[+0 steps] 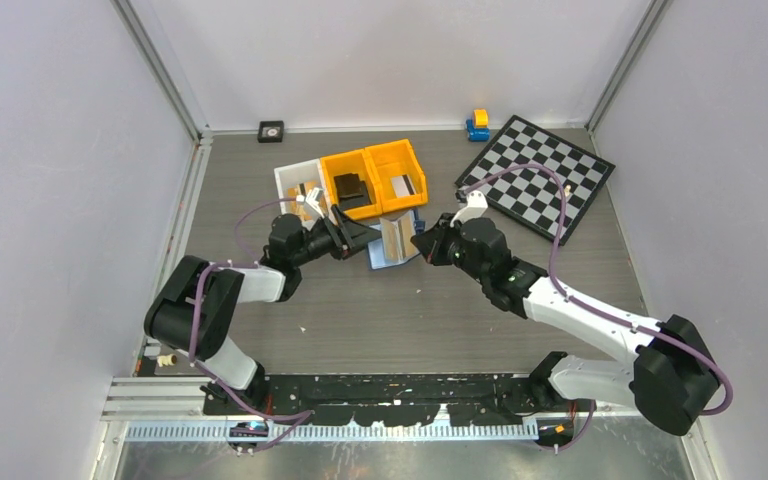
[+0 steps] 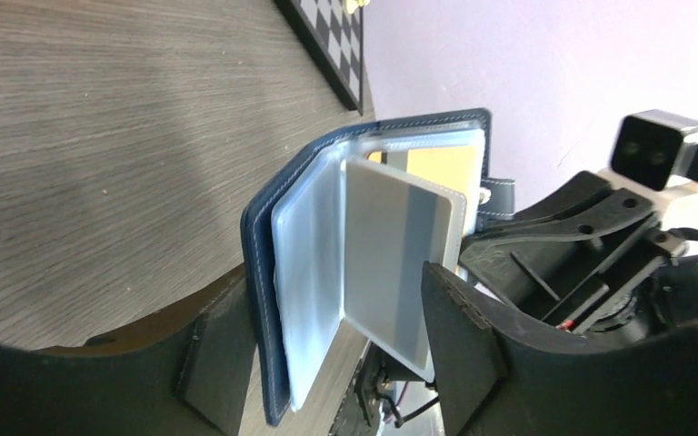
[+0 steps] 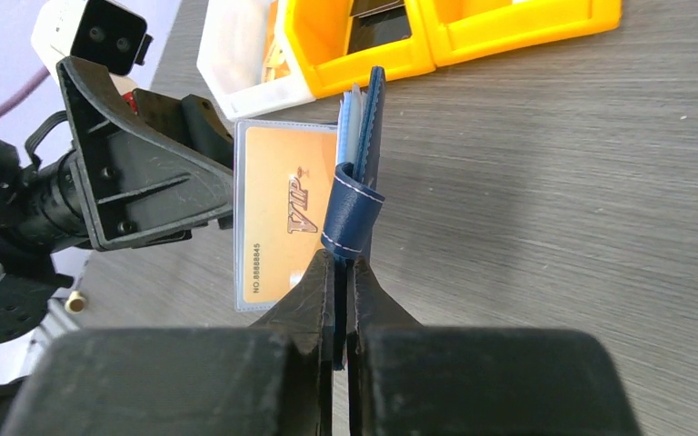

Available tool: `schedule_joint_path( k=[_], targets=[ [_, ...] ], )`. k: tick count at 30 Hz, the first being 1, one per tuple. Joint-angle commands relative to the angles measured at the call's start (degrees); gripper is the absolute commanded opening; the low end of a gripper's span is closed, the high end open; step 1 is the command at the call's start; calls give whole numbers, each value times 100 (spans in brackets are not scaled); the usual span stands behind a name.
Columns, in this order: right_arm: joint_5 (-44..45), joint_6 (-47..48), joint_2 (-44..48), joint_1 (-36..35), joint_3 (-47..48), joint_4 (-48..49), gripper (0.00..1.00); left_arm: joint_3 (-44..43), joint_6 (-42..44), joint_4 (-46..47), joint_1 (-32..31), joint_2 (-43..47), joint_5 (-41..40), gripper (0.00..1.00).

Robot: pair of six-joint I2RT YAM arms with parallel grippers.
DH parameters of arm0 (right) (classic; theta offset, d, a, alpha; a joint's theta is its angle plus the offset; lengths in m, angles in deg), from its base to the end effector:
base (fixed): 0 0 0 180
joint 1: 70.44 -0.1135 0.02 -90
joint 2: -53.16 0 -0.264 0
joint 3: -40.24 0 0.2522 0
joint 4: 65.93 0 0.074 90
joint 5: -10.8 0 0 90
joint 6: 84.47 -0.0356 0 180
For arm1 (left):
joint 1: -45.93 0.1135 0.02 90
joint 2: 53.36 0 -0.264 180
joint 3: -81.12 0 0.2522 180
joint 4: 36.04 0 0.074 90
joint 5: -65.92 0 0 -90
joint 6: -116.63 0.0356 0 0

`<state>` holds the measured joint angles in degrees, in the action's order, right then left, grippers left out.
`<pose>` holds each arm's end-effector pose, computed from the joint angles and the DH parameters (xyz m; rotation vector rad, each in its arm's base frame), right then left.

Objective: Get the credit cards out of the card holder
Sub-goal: Remove the credit card from the card holder.

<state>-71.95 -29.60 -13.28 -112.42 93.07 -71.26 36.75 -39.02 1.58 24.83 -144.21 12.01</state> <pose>0.1985 0.1726 0.2607 -0.0288 1.9784 0.7818 0.2715 -0.1272 0.1788 -0.2333 1.9888 -1.5909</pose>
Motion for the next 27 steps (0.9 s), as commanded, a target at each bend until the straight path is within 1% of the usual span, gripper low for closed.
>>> schedule_joint_path(
  k=[1,3,5,6,10,13,16,18,24,25,27],
  targets=[
    [-621,-421,196,169,-85,916,1,74,-306,1064,97,197,105,67],
    [-643,-489,197,243,-91,933,1,105,-350,1108,109,180,85,68],
    [-645,-535,226,298,-106,932,0,333,-435,1374,194,250,-141,73],
    [-830,-564,234,333,-134,944,0,432,-466,1483,240,301,-214,75],
    [-1021,-695,213,459,-181,1083,1,314,-429,1334,284,368,-1,80],
    [-1155,-771,167,519,-185,1129,0,362,-506,1557,289,311,-54,80],
    [-1179,-814,198,571,-222,1161,1,378,-535,1580,290,296,-65,79],
    [-1163,-847,219,612,-247,1161,0,434,-562,1630,295,340,-112,84],
    [-1372,-993,141,735,-286,1304,0,450,-483,1494,309,494,-138,87],
    [-1393,-1018,151,763,-301,1333,1,447,-465,1471,309,516,-127,83],
    [-1418,-1038,183,778,-352,1422,1,414,-443,1442,309,497,-88,67]
  ],
)
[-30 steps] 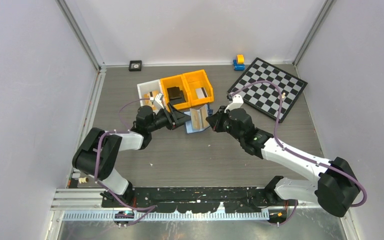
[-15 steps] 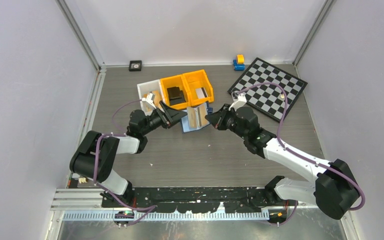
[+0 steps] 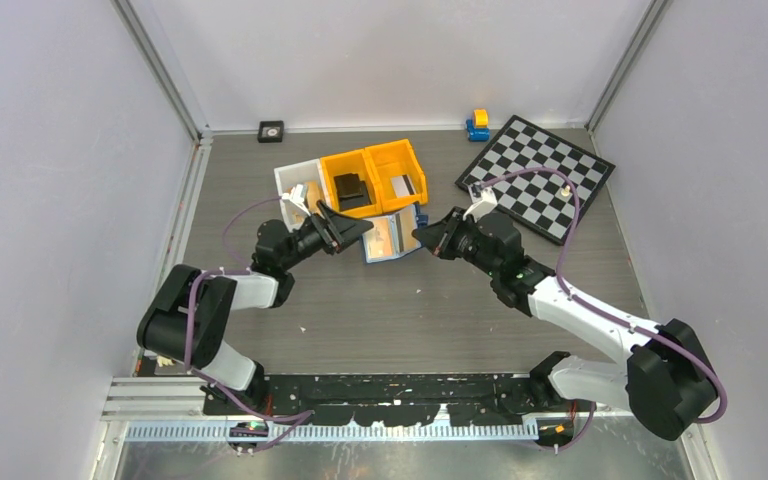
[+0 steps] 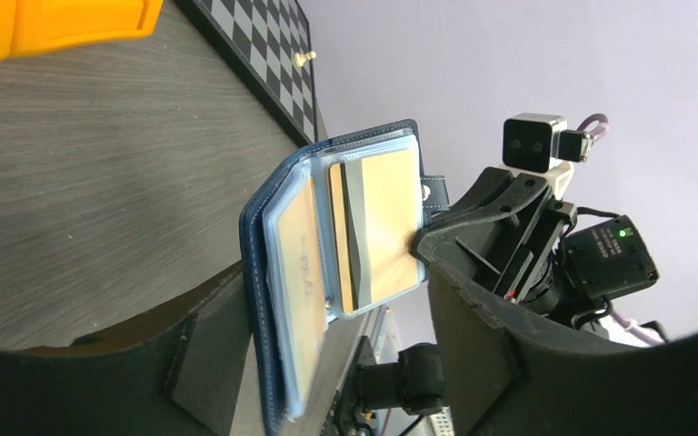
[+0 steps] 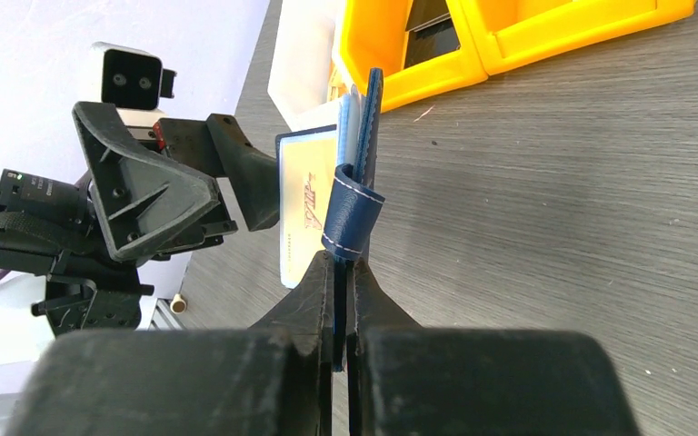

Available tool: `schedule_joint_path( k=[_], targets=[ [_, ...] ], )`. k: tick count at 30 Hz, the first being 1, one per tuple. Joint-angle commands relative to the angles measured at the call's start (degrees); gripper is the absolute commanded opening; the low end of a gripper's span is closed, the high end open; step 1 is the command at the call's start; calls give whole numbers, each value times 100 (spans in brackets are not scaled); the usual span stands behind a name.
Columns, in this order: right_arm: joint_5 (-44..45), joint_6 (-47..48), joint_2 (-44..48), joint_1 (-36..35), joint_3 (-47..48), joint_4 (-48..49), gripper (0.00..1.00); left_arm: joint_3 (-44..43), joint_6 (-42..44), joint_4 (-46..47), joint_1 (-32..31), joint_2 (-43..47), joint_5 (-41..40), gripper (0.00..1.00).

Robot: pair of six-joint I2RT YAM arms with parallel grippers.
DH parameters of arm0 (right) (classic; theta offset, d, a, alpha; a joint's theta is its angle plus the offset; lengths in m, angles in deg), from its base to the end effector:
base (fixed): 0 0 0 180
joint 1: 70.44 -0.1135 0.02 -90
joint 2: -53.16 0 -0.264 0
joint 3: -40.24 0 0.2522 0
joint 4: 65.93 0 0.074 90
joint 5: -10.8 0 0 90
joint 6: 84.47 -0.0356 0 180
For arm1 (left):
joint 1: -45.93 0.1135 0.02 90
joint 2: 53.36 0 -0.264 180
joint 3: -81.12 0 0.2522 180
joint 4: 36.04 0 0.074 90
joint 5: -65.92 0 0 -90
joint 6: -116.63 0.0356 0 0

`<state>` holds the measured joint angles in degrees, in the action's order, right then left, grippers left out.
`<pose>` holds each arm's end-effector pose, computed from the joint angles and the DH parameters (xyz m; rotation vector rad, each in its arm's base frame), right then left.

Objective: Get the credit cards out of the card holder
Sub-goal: Remove the credit card from the card holder.

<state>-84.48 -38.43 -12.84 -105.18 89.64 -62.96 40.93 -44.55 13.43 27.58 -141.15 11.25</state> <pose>0.2123 0.1512 0.2568 0.0857 1.9368 1.0352 0.2620 -0.1086 0.1944 -0.2594 1.7994 -1.6469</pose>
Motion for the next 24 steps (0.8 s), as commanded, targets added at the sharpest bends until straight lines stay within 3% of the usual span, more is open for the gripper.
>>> schedule_joint_path(
  k=[1,4,7,13,15,18,20,21,24],
  targets=[
    [-170,-167,153,67,-31,625,0,-20,108,258,33,174,17,59],
    [-253,-232,134,121,-90,757,1,-67,95,276,31,94,73,33],
    [-373,-310,111,168,-118,859,0,-127,55,333,33,32,170,15],
    [-447,-371,1,251,-117,885,1,-212,-223,718,31,-267,342,1],
    [-337,-338,-85,263,-7,567,15,-234,-270,760,41,-322,375,0],
    [-167,-289,-193,290,124,244,49,-231,-272,753,53,-320,373,0],
    [-298,-311,-273,310,124,335,65,-230,-286,752,72,-278,393,0],
    [-394,-330,-371,311,165,354,71,-229,-290,746,81,-249,401,0],
    [-728,-392,-649,318,270,437,75,-211,-282,704,102,-127,420,0]
  ],
)
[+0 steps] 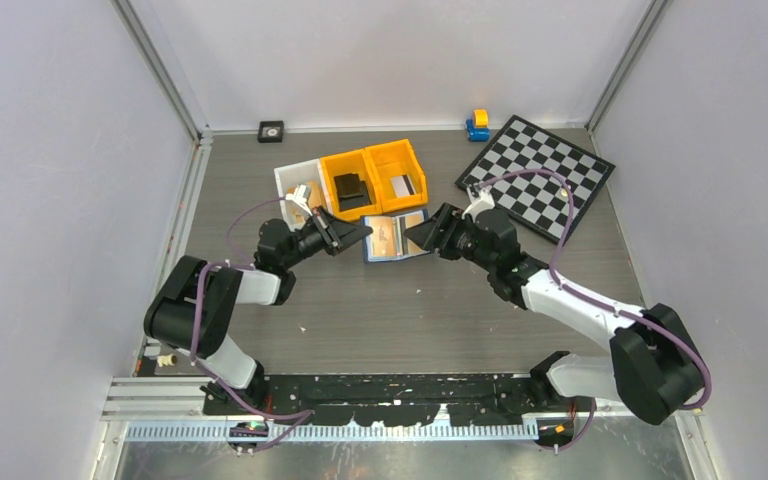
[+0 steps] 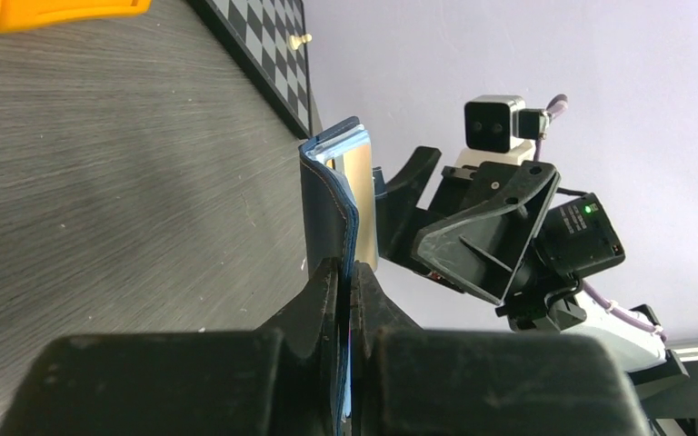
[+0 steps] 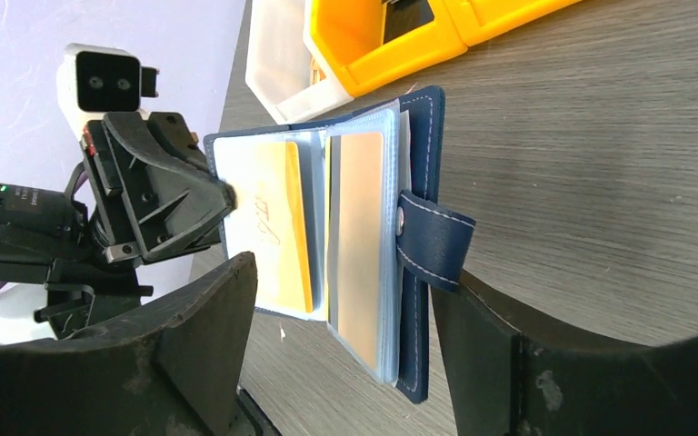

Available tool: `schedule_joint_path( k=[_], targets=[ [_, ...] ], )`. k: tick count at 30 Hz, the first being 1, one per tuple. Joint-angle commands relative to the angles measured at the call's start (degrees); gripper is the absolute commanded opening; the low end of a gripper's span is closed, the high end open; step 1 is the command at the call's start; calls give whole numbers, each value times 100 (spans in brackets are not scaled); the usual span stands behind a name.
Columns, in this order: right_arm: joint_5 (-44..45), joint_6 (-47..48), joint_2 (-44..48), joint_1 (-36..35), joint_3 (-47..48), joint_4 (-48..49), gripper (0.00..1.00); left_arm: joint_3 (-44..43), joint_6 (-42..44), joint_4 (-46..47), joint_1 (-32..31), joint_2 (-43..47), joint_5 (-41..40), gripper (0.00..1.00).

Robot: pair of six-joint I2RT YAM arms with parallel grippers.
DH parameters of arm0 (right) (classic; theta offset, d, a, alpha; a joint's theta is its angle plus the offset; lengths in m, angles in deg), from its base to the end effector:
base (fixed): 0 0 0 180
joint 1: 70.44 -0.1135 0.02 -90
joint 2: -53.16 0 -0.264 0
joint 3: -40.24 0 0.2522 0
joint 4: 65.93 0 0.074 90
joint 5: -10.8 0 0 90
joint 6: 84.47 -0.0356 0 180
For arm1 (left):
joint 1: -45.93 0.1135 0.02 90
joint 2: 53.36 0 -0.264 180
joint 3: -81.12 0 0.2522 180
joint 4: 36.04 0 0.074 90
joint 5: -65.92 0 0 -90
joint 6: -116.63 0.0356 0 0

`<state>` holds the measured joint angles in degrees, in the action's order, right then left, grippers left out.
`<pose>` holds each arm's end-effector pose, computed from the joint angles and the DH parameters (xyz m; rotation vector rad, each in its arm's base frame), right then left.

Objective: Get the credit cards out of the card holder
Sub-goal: Remove the credit card from the card holder.

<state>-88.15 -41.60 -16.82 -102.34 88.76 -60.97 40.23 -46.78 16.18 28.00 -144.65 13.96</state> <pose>0.2255 0.1469 0.2383 0.1493 1.9997 1.0720 0.2679 -0.1097 0.1864 -0.2612 1.8235 -1.6996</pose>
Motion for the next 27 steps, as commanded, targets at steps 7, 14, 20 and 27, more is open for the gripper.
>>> schedule_joint_path(
  k=[7,14,20,27],
  targets=[
    [-996,-408,-583,138,292,926,57,-165,-262,548,127,332,264,0],
    [-1121,-474,-593,162,258,1121,15,-163,-352,606,212,269,289,0],
    [-986,-411,-431,203,193,1039,10,-182,-233,325,246,307,289,0],
    [449,-3,-117,254,478,-662,59,-195,-255,371,255,315,322,0]
  ],
)
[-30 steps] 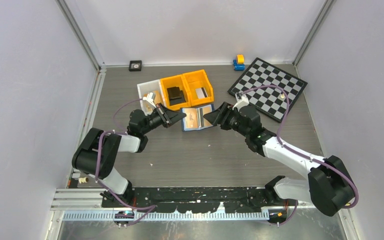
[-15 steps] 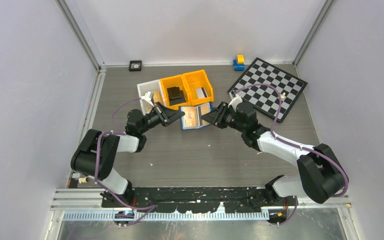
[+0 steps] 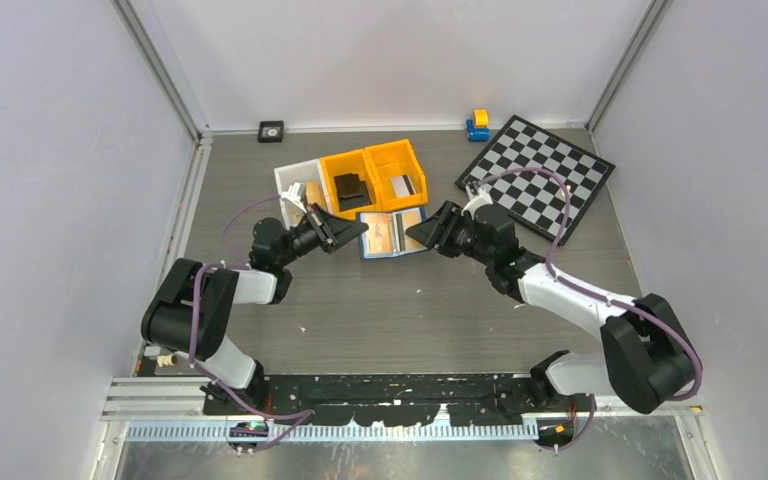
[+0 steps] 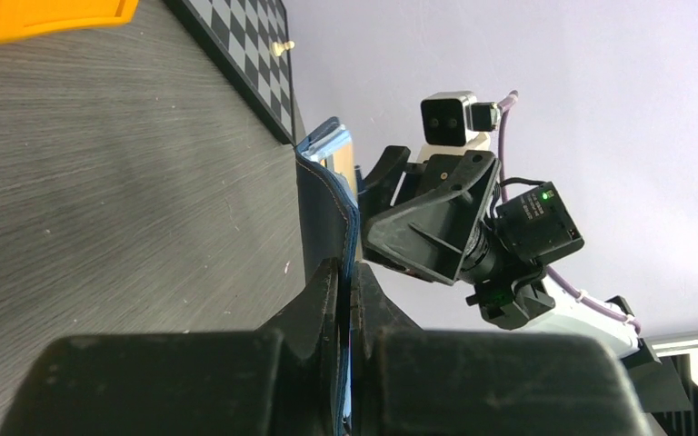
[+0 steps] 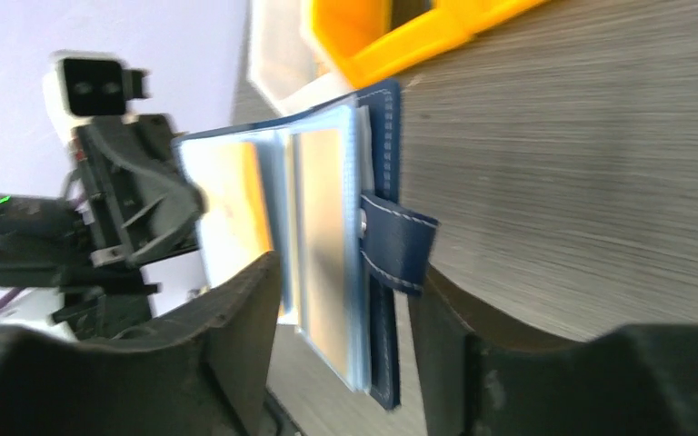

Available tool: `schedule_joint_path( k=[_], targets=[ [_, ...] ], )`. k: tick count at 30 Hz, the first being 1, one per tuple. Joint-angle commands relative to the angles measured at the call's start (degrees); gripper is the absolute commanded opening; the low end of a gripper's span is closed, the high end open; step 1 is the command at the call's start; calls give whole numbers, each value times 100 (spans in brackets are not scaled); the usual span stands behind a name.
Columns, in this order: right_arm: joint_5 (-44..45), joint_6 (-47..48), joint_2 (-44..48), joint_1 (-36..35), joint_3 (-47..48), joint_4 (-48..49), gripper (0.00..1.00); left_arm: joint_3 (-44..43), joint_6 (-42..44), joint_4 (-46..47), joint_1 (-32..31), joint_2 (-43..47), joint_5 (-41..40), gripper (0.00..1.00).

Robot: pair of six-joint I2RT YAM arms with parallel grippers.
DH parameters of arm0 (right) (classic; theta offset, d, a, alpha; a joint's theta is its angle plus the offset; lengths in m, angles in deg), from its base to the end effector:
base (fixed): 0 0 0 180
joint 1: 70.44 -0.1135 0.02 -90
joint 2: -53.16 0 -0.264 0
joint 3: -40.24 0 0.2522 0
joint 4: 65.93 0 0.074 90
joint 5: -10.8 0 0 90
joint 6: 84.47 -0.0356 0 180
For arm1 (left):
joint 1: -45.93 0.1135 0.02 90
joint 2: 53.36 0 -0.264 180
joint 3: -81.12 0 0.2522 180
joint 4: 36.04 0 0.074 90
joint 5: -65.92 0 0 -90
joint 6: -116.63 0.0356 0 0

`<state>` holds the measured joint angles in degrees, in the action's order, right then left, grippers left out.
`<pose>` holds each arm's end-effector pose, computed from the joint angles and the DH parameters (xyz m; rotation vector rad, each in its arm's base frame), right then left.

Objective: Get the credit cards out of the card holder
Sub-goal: Remove the credit card from the card holder.

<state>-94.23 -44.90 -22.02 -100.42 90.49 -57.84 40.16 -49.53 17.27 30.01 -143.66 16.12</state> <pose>0.2422 0.1504 0.2310 0.1647 2.0327 1.1768 0.2694 -0.1007 0.1932 -0.2753 1.7986 -1.7372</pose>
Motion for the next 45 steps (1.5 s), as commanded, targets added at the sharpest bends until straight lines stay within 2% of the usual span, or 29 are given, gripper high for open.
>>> schedule_joint_path(
  k=[1,7,12,18,24,32,38,40,41,42,45],
  targets=[
    [1207,409,514,62,298,-1074,61,-187,57,157,54,233,92,0],
    [1202,850,1284,58,137,-1003,61,-231,331,-514,54,387,9,0],
    [1233,1011,1583,36,69,-968,59,-232,430,-741,54,462,-34,0],
    [137,820,1019,36,104,-210,57,-255,391,-748,54,516,22,0],
    [287,941,637,36,70,-52,56,-242,466,-834,54,540,-22,0],
    [-599,624,175,36,-1,891,54,-360,423,-815,-15,364,99,0],
    [105,909,330,36,-22,437,58,-341,471,-828,-23,363,35,0],
    [603,1008,383,34,-98,404,64,-347,539,-959,-25,378,3,0],
    [795,1047,391,27,-167,534,71,-352,563,-996,-25,376,-10,0],
    [970,1077,351,-1,-345,841,79,-354,577,-1008,-21,374,-22,0],
    [1570,1579,-54,-394,-1016,2603,82,-339,612,-1041,-19,387,-30,0]
  ],
)
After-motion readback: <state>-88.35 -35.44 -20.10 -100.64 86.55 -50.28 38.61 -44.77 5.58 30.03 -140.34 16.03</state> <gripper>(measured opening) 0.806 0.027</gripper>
